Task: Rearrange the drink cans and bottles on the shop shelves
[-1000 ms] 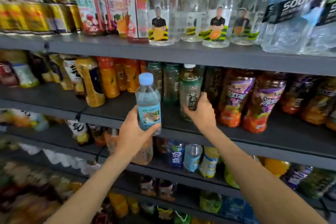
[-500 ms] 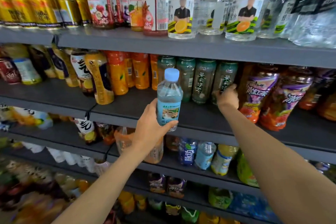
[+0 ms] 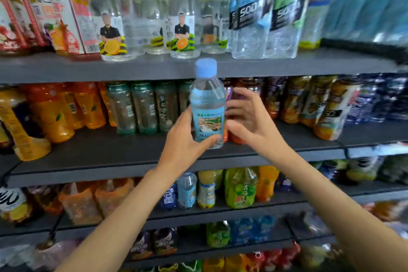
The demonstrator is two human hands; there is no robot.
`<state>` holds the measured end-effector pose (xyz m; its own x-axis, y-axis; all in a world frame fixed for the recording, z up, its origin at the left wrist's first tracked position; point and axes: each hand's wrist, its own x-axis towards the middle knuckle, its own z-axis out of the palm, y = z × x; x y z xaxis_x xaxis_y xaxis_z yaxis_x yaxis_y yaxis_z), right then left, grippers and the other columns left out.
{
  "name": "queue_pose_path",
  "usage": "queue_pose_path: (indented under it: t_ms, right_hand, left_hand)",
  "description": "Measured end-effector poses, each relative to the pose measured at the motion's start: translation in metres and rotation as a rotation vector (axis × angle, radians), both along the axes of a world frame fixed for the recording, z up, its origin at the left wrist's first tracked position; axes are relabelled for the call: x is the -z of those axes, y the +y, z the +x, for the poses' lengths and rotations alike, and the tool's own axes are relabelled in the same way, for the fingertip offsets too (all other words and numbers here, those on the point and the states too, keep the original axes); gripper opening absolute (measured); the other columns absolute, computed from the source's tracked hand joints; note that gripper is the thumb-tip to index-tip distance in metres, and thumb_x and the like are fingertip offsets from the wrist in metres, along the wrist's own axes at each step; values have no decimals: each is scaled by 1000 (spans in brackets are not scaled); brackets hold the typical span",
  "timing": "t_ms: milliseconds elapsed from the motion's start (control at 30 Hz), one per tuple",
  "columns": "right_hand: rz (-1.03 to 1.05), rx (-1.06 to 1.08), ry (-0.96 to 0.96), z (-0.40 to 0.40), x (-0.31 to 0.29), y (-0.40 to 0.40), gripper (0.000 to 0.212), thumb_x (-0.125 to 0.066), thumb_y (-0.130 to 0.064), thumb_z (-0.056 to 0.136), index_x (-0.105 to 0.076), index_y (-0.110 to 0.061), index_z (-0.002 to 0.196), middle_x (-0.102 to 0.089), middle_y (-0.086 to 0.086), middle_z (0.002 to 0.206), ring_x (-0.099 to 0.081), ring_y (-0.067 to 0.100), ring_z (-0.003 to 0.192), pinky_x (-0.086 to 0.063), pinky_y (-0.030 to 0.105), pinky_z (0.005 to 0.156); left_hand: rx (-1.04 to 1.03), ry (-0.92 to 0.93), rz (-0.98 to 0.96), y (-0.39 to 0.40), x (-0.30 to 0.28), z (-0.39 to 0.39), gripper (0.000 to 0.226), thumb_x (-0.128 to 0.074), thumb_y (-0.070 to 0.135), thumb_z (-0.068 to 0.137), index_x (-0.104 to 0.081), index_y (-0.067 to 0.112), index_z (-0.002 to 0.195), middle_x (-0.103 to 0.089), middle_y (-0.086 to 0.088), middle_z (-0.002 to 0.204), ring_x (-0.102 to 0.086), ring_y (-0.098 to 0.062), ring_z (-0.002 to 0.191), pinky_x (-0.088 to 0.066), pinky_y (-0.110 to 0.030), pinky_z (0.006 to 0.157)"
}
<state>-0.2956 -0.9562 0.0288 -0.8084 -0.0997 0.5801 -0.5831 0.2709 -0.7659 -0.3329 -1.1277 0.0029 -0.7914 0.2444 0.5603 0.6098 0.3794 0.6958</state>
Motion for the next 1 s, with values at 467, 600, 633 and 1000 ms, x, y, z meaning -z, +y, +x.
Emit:
queue_pose_path:
  t_ms: [467, 600, 633, 1000]
  right_hand:
    - [-203, 404, 443, 16, -99, 272, 75, -56, -67, 76, -30, -23, 131, -48, 12, 129, -48, 27, 124, -44, 42, 100]
    - [-273, 501, 530, 7, -138, 346, 65, -52, -43, 91, -22, -11, 139, -46, -8, 122, -48, 16, 120, -41, 35, 104]
    - [-263, 520, 527, 4, -145, 363, 65, -51, -37, 94, -19, -7, 143, -44, -12, 122, -47, 13, 121, -40, 30, 104]
    - [-156, 833, 454, -28, -147, 483, 70, -52, -45, 89, -26, -6, 141, -38, 13, 141, -39, 28, 130, -37, 49, 104]
  left_hand:
    - [208, 396, -118, 297, -120, 0, 64, -55, 37, 89, -29, 16, 145, -47, -2, 139, -46, -14, 126, -38, -36, 106]
    - [143, 385, -95, 351, -138, -11, 52, -51, 24, 95, -32, 18, 143, -48, 1, 136, -45, -11, 124, -38, -36, 105]
    - [133, 404, -103, 363, -141, -11, 51, -50, 23, 95, -32, 19, 142, -47, 1, 137, -44, -12, 126, -37, -36, 106]
    - [0, 706, -402, 482, -165, -22, 41, -45, 20, 96, -46, 17, 137, -27, -4, 152, -12, -21, 143, 3, -35, 114]
